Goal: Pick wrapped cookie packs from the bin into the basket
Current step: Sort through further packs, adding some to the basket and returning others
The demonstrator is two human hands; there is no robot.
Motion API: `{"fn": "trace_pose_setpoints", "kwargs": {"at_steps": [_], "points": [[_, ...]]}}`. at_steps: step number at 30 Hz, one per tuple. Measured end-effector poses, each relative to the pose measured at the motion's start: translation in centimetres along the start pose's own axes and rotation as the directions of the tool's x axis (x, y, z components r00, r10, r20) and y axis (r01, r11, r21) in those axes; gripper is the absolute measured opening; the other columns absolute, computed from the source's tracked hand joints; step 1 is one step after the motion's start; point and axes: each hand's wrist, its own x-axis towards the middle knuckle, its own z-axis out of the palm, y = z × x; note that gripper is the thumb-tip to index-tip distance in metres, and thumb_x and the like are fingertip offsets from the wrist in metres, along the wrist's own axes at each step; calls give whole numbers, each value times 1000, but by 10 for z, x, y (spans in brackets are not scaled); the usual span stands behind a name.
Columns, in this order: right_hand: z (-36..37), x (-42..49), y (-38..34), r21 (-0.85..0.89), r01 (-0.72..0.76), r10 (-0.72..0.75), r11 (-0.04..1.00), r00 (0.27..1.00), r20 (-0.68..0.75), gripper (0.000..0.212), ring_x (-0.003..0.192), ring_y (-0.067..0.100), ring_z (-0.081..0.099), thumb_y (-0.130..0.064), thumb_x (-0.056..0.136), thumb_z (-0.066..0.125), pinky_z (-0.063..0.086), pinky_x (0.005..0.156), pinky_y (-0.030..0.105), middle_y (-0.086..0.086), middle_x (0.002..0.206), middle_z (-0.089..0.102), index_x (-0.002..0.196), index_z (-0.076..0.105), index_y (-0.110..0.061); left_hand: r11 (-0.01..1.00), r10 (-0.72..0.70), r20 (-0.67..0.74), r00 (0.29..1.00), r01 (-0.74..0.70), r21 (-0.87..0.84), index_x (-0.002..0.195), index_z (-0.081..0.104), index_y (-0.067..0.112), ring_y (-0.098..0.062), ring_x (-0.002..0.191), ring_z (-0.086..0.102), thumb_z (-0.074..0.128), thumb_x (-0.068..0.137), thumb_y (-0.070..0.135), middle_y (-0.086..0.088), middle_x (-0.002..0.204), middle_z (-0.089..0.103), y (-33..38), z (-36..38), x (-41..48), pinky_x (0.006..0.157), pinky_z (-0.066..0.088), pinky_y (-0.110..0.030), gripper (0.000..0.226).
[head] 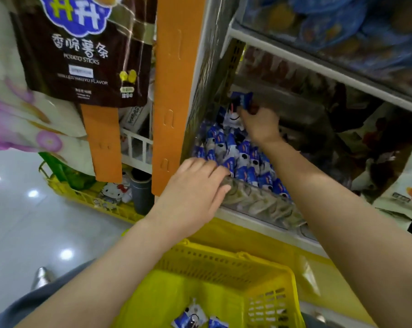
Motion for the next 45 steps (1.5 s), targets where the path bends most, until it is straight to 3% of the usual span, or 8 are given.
{"fn": "trace_pose_setpoints", "kwargs": {"at_steps": [7,13,18,23,26,33,38,45], "points": [[12,22,-3,-315,28,61,949,961,268,42,111,30,55,-32,93,53,42,88,32,18,122,57,123,53,-3,1000,-9,30,999,9,-30,118,53,19,-18,104,50,21,94,39,1,110,60,0,0,2,99,30,-33,44],[25,36,-5,-400,-2,151,916,928,342,39,106,29,58,-40,88,58,46,91,36,15,103,60,98,58,-2,999,-7,32,999,8,-42,122,51,20,-18,106,50,19,94,39,2,113,59,-2,3,3,100,30,-34,47],[37,35,-3,-388,-7,159,922,918,362,55,121,31,47,-40,88,56,38,104,42,21,133,48,125,52,1,998,-9,33,999,11,-66,121,51,20,-17,106,49,20,93,39,3,113,59,-2,2,2,101,30,-34,46],[13,31,9,-194,46,6,980,966,259,32,93,22,59,-32,94,50,43,79,29,12,107,65,110,62,-6,997,-1,13,1000,2,-74,118,53,20,-16,103,52,22,93,37,3,109,61,-2,3,4,98,33,-34,43],[-6,28,26,-233,72,-30,970,983,182,29,93,20,56,-27,95,48,44,80,31,11,112,61,116,57,-9,998,0,-8,1000,-1,-63,113,56,21,-16,98,55,24,94,34,4,104,63,-2,4,6,94,36,-34,39],[-7,31,46,-379,45,82,924,947,311,34,82,21,54,-30,91,55,45,74,32,17,106,63,113,61,-5,999,2,-80,997,-6,-39,101,62,19,-18,86,59,30,93,27,3,92,67,2,7,11,84,40,-35,34],[6,41,47,-460,15,146,888,939,313,36,98,26,59,-32,88,59,46,81,33,16,112,62,111,63,-4,999,3,-103,995,-7,-34,98,63,18,-18,83,59,31,93,27,2,89,67,2,7,11,82,41,-35,34],[-22,27,38,-292,63,-24,954,991,135,27,71,9,51,-29,92,53,41,69,24,-1,94,54,114,56,-14,1000,1,-112,994,-4,-23,99,63,16,-21,85,59,39,94,24,0,90,67,4,10,11,84,40,-37,26]]}}
